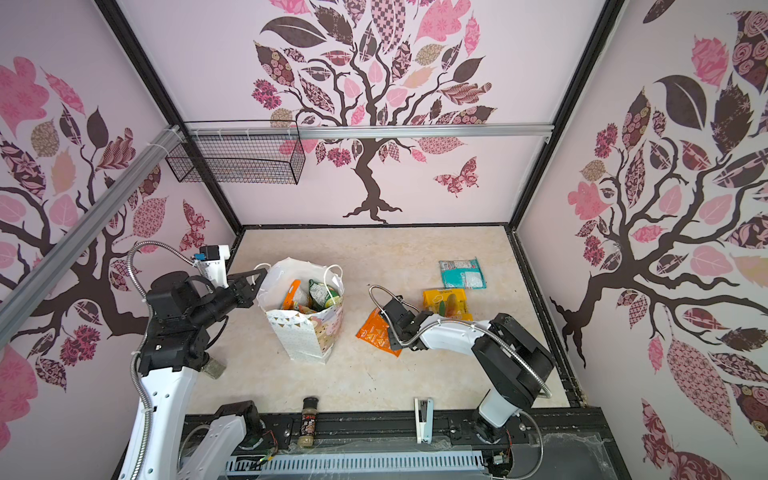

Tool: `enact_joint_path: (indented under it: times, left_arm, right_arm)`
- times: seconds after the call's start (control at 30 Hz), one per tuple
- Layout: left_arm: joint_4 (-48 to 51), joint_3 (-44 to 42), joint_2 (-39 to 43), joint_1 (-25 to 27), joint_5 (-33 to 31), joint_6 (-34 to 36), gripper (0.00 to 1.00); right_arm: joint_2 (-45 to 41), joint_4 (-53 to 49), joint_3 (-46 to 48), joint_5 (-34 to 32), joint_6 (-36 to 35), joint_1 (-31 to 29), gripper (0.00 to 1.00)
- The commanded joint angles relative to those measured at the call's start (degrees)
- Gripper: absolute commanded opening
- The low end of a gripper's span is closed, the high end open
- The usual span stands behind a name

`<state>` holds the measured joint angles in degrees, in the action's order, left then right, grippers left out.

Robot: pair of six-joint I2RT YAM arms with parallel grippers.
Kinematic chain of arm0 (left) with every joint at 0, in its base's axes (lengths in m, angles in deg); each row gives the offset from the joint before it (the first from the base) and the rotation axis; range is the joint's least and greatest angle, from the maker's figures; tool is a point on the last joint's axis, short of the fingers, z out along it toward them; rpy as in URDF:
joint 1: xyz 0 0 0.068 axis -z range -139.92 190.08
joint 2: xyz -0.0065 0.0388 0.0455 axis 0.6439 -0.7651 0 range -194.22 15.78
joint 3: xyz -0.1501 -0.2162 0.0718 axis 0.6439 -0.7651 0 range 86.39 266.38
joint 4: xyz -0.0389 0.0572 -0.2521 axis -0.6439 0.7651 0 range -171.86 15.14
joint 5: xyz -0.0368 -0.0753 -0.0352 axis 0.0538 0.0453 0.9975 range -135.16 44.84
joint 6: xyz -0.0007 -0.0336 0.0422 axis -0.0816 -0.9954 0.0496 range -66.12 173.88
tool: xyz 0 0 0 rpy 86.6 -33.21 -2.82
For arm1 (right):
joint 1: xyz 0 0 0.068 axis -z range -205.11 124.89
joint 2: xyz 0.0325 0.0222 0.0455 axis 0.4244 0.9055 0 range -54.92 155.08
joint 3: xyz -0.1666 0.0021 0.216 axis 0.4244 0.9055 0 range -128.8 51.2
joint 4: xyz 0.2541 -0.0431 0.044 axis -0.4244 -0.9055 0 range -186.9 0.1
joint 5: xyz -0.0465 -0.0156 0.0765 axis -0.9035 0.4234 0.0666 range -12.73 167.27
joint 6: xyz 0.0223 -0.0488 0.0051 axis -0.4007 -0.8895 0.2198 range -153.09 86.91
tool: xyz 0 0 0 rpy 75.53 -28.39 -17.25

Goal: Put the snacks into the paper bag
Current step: 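Close the right gripper on the orange chip packet's corner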

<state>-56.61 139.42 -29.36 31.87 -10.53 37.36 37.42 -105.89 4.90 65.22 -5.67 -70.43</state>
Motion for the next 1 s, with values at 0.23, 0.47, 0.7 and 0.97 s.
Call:
enact_joint_path:
  times: [0.23, 0.47, 0.7, 0.97]
  left_arm:
    - [0.7, 1.5, 0.2, 0.3, -1.3, 1.2, 0.0]
    - [1.0, 1.6, 0.4, 0.4, -1.6, 1.4, 0.0]
    - [1.3, 2.0, 0.9, 0.6, -1.8, 1.4, 0.0]
    - [2.3, 2.7, 1.6, 0.7, -2.1, 1.8, 0.0]
  right_arm:
    - [0.1, -5.0, 2.7, -1.6, -0.3, 0.1, 0.23]
    - [-2.0, -7.3, 1.7, -3.0, -1.0, 0.1, 0.08]
    - [-6.5, -9.1, 0.7, -3.1, -1.6, 0.1, 0.0]
    - [-11.7, -11.3, -0.8, -1.8, -2.7, 0.1, 0.0]
